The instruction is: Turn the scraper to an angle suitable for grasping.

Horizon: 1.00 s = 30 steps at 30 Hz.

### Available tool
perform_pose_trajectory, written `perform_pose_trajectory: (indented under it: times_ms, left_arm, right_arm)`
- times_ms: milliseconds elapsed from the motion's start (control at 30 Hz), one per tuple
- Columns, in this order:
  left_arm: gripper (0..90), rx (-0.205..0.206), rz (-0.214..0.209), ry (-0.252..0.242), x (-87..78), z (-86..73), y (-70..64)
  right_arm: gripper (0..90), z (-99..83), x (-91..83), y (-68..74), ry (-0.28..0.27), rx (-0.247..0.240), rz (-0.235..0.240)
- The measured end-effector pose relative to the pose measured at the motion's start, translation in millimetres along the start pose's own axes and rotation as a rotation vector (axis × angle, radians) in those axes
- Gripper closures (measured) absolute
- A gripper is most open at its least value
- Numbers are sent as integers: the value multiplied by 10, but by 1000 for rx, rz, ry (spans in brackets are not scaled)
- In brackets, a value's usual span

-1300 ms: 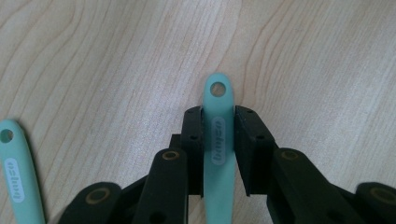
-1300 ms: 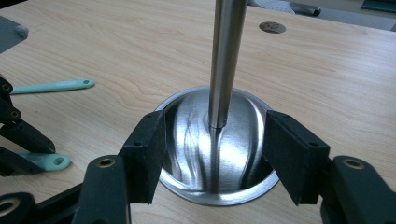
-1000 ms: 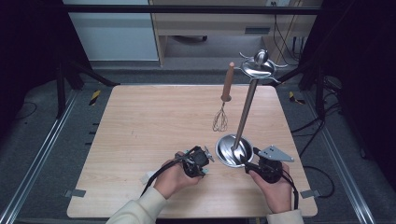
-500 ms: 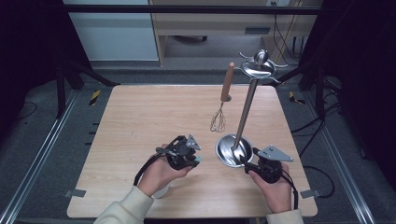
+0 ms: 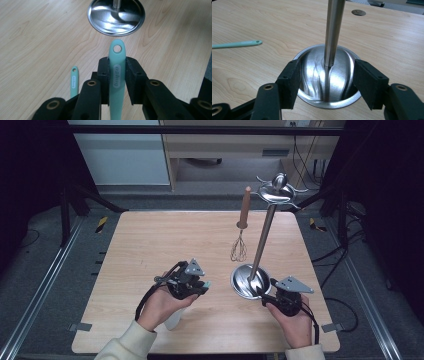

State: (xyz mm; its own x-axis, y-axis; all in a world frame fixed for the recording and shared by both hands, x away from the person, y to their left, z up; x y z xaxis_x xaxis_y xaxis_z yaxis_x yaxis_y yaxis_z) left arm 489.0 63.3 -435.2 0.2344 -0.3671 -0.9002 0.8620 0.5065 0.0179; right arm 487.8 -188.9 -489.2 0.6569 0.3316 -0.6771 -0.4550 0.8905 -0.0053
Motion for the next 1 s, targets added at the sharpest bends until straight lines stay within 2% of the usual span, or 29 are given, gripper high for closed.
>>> perform_pose_trajectory:
  times_ms: [300,433,633,733,833,1000]
  left_arm:
    - [747,-25,-1,-97,-235,12,17]
    - [747,-26,1,-149,-351,57,-23]
    - [747,-20,13,-211,-504,171,-94]
    - [747,-31,17,-231,-549,229,-90]
    - [747,-39,8,-271,-625,303,-93]
    - [747,-16,36,-321,-797,460,-158]
  right_arm:
    - [398,-1,4,3,2,0,0]
    - [397,-2,6,1,2,-1,0]
    - [380,-6,8,-1,5,0,-4]
    - [350,-11,13,-9,7,8,-6]
    - [331,-13,13,-15,9,16,-7]
    - [320,-14,25,-18,11,14,-10]
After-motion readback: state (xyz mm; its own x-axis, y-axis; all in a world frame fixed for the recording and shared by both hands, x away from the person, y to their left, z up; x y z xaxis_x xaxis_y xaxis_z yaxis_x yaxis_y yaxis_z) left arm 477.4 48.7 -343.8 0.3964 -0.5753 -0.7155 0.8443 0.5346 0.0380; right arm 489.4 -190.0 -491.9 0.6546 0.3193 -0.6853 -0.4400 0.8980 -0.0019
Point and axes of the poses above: each handheld gripper's, and its own axes: x roughly forward along the jaws, z roughly out of its top, y roughly to its left, the point moved 7 cm from there along x, roughly forward along the jaws, and after that the axes turned 14 degrees about y, right-handed, at the moved point
